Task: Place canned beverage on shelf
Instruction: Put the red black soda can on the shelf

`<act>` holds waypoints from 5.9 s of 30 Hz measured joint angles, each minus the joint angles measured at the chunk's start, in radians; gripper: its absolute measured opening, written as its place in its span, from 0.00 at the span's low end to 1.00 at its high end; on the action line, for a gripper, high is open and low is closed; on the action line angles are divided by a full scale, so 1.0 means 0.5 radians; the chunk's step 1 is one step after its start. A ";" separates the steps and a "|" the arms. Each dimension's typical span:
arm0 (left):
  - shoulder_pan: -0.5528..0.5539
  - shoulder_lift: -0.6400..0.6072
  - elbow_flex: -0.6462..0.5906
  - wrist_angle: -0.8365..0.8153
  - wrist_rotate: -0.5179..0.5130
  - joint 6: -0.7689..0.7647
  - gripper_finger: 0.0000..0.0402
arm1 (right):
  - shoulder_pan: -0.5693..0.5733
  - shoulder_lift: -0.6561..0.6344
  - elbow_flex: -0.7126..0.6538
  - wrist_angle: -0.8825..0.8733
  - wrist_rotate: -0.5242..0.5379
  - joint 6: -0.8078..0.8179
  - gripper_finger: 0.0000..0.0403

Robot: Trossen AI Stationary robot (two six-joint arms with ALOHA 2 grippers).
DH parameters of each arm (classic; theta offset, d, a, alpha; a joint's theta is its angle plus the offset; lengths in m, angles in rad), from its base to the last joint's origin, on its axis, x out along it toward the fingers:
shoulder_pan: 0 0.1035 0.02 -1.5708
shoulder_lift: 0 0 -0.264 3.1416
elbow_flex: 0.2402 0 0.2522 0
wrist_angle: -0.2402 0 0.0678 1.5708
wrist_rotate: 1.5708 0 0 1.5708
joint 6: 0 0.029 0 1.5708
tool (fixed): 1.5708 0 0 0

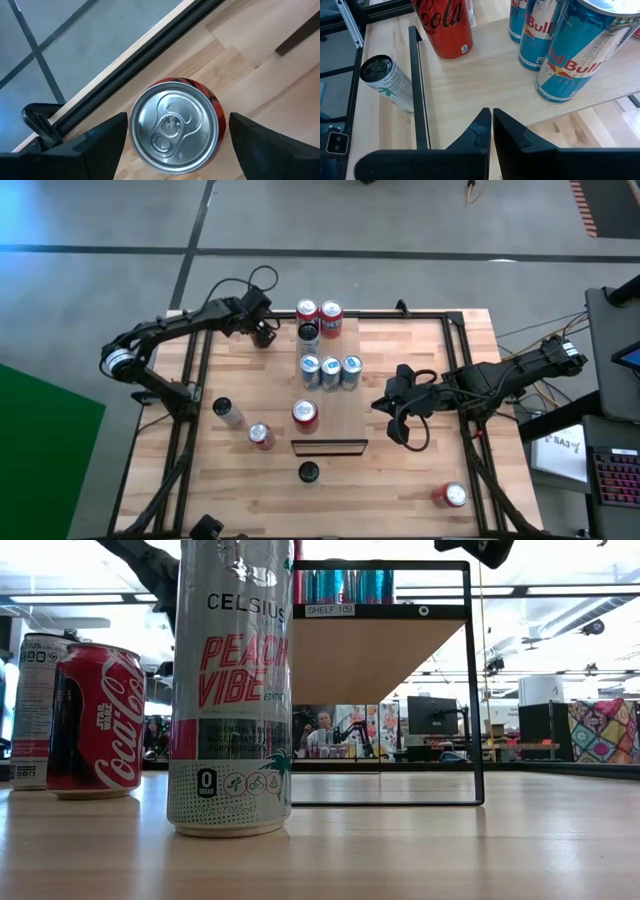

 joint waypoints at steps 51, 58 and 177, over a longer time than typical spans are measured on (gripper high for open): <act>-0.358 -1.169 -0.260 0.294 -0.093 -0.065 0.65 | 0.000 0.000 0.000 0.077 0.001 -0.080 0.02; -0.732 -1.478 -0.254 0.513 -0.094 -0.024 0.53 | 0.001 0.000 0.000 0.188 0.002 -0.177 0.02; -1.783 -0.070 -0.150 -0.424 0.205 -0.703 0.80 | 0.002 0.028 0.218 -0.059 -0.017 -0.253 0.02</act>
